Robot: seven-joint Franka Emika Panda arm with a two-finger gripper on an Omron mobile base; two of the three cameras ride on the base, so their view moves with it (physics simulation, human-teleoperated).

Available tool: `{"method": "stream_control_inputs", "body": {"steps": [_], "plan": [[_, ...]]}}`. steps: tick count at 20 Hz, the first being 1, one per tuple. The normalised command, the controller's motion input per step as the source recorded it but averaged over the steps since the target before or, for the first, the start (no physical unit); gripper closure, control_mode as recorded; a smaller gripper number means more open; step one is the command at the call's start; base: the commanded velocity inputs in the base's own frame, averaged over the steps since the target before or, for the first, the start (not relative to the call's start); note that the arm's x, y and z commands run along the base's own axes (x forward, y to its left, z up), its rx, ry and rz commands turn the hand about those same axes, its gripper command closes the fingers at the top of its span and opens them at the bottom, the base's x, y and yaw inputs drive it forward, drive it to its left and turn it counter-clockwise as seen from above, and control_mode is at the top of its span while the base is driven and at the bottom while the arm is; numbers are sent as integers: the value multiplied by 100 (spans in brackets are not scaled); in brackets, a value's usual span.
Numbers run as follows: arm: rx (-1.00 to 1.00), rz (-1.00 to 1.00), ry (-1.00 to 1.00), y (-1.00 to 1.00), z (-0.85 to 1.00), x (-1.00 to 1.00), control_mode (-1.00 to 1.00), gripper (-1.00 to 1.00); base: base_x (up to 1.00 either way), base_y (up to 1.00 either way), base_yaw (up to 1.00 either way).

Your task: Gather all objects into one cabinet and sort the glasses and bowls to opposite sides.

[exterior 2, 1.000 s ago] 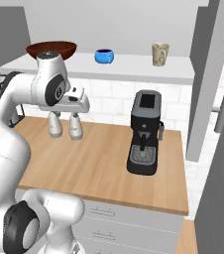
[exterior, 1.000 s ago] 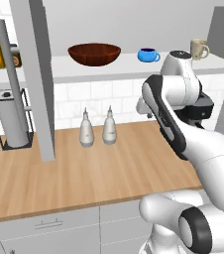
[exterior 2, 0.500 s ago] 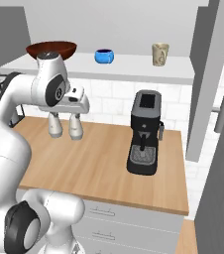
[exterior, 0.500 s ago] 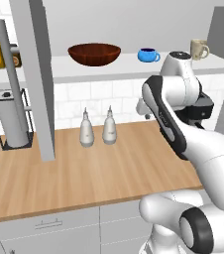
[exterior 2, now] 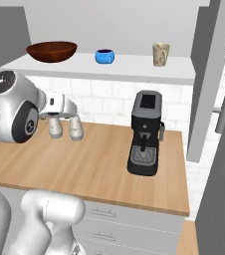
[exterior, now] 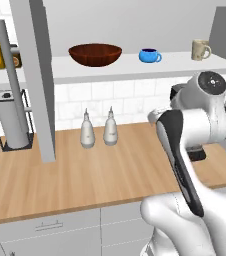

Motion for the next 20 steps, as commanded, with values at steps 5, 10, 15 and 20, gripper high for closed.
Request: {"method": "stream_control_inputs", "body": {"steps": [5,10,15,20], "plan": [[-3,0,-39,-10,50,-74,-100,-100,0,0,0],[3,0,-17,-11,61,-64,-100,-100,0,0,0],[3,0,-13,0,65,-88,-100,-100,0,0,0],[22,0,-4,-4,9,-79,-100,-100,0,0,0]]}}
